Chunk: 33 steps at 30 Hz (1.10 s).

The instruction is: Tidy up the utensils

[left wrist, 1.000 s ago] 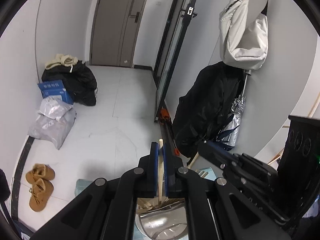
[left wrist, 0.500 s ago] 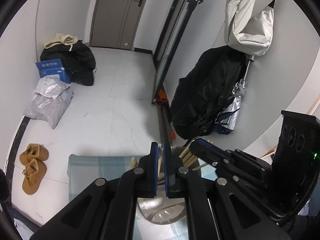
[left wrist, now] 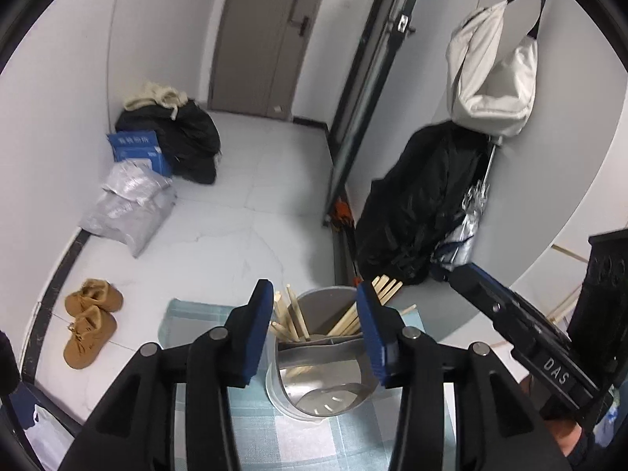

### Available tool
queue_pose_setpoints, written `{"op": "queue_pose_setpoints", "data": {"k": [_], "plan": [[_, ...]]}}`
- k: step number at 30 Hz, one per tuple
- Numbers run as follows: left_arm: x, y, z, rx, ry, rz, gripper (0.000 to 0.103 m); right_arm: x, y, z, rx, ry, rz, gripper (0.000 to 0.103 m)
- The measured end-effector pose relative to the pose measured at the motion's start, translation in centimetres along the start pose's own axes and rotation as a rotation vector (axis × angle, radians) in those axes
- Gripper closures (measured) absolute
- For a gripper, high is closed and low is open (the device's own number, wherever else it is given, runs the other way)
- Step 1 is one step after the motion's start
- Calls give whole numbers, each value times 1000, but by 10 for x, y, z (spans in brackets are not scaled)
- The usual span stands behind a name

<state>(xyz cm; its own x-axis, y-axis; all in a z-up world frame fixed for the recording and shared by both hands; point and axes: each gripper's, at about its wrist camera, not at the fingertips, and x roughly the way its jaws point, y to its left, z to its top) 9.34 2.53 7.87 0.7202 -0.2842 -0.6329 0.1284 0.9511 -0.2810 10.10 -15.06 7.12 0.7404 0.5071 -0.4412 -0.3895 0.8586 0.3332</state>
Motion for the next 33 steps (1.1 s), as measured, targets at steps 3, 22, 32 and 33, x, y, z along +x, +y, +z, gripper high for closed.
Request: {"op": "queue_pose_setpoints", "data": {"k": [3, 22, 32, 33], "plan": [[-15, -7, -1, 7, -39, 34, 47, -18, 7, 0, -19, -16, -11, 62], [-100, -23, -49, 26, -366, 196, 3, -121, 47, -39, -76, -191, -20, 32], [-94, -18, -96, 31, -379, 264, 3, -137, 56, -79, -128, -280, -60, 9], [-91, -17, -98, 33, -380, 270, 3, -136, 57, -84, -137, -279, -69, 9]]}}
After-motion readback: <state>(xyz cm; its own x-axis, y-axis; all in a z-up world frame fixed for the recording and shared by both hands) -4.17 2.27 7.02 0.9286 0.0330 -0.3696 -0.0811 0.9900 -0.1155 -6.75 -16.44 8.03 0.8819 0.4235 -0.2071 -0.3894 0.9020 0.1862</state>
